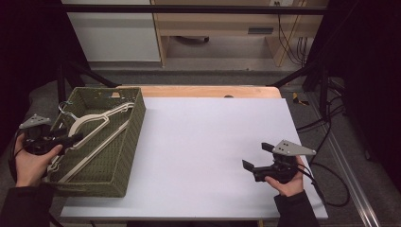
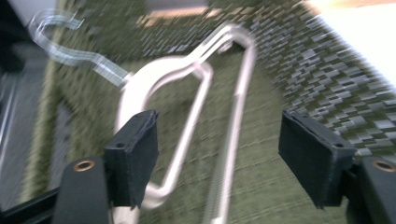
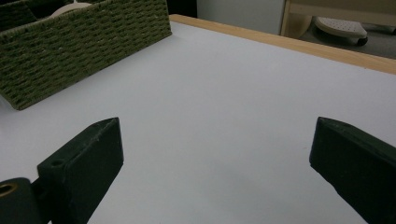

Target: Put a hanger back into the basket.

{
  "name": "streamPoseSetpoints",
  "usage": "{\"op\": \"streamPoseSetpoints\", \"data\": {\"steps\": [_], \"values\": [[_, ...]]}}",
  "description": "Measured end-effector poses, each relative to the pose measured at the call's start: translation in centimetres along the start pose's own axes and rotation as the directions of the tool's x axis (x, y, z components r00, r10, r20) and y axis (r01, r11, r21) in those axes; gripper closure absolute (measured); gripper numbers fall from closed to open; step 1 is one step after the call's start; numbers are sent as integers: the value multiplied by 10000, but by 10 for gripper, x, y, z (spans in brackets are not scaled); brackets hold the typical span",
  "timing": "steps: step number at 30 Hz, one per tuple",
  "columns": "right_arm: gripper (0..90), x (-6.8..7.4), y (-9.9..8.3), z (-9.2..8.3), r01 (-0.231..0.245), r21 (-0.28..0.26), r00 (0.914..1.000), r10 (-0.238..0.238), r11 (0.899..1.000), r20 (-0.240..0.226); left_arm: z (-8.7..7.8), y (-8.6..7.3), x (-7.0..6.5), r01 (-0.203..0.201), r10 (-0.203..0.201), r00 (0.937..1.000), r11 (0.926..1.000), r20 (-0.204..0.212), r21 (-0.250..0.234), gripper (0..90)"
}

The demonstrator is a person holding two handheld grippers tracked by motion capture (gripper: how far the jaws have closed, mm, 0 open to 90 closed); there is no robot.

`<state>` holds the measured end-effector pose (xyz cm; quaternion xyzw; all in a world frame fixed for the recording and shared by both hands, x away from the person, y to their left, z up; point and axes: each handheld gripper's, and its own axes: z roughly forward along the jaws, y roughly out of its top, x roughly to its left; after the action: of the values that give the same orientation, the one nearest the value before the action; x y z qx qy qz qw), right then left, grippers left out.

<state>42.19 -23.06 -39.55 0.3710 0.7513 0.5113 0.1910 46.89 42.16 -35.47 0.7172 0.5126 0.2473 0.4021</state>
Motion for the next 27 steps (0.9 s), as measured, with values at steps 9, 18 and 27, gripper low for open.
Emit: {"op": "streamPoseSetpoints", "data": {"steps": [9,18,27], "values": [[33,0,0,-2,-24,-120,10000,24,9999,38,-14,6,-67,-575,820,9874,9827,1352,-1760,140],[30,-1,1,-6,3,-301,10000,-2,9995,33,-6,-2,-118,-946,1545,9552,9676,2525,-2341,117],[26,-2,1,-12,-30,-543,10000,30,9985,-3,7,-18,-145,-1315,1947,9369,9659,2905,-2232,107]]}}
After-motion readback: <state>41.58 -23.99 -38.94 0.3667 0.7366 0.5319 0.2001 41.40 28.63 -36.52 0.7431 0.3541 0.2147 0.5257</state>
